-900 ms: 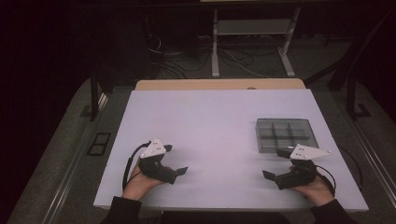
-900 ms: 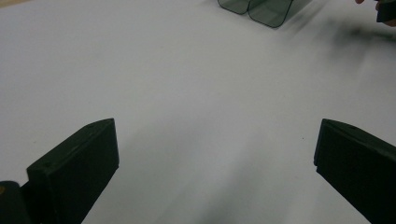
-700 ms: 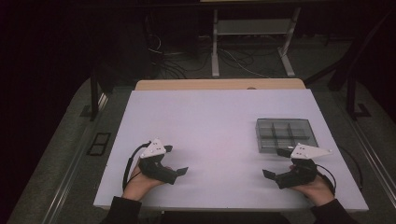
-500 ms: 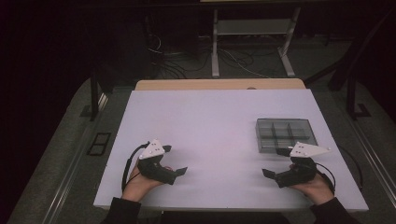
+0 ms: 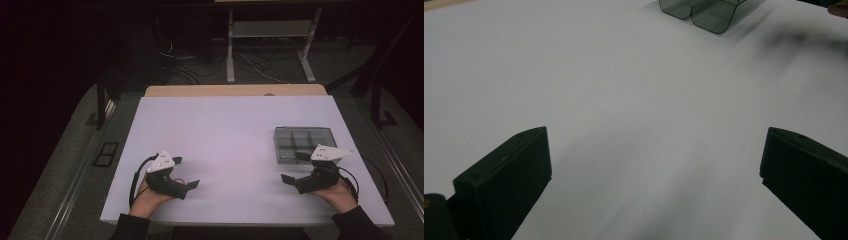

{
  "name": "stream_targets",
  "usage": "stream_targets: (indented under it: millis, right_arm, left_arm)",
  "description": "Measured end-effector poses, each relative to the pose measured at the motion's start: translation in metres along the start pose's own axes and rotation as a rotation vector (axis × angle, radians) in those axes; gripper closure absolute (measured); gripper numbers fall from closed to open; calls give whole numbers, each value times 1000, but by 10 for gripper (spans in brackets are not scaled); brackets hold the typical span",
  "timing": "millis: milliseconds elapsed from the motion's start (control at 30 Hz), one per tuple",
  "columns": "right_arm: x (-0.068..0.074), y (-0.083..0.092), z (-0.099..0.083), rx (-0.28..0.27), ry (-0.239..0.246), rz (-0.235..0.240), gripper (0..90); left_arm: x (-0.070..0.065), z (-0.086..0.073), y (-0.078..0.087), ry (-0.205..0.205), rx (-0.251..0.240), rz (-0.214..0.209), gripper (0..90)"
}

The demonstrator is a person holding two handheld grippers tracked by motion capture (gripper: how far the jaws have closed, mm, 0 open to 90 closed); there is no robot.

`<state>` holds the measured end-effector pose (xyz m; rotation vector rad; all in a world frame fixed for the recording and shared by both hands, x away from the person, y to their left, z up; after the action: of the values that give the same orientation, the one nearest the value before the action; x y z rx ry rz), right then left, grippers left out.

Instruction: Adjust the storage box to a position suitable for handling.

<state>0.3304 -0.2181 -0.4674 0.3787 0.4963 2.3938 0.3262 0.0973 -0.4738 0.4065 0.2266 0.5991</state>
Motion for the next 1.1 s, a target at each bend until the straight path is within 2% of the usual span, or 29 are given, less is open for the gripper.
stream_targets:
  millis: [633,1033,1100]
  right_arm:
    - [-24,10,13,-16,-12,-27,6]
    - [-44,11,21,-18,-31,-49,6]
    - [-50,12,25,-23,-38,-65,6]
  left_arm:
    - [-2,1,-3,-2,-4,-5,0]
    - [-2,0,-3,-7,6,2,0]
    - [-4,1,-4,-7,4,0,0]
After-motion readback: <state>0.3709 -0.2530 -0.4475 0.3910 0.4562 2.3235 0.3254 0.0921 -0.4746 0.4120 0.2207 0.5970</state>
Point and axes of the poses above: each handheld gripper's, and its own axes: y roughly backward along the jaws, z roughly out of its top, x roughly to its left, the point moved 10 cm from there along -y, roughly forward along the jaws, and after that the axes turned 5 degrees about -x, right-handed, at the moved point
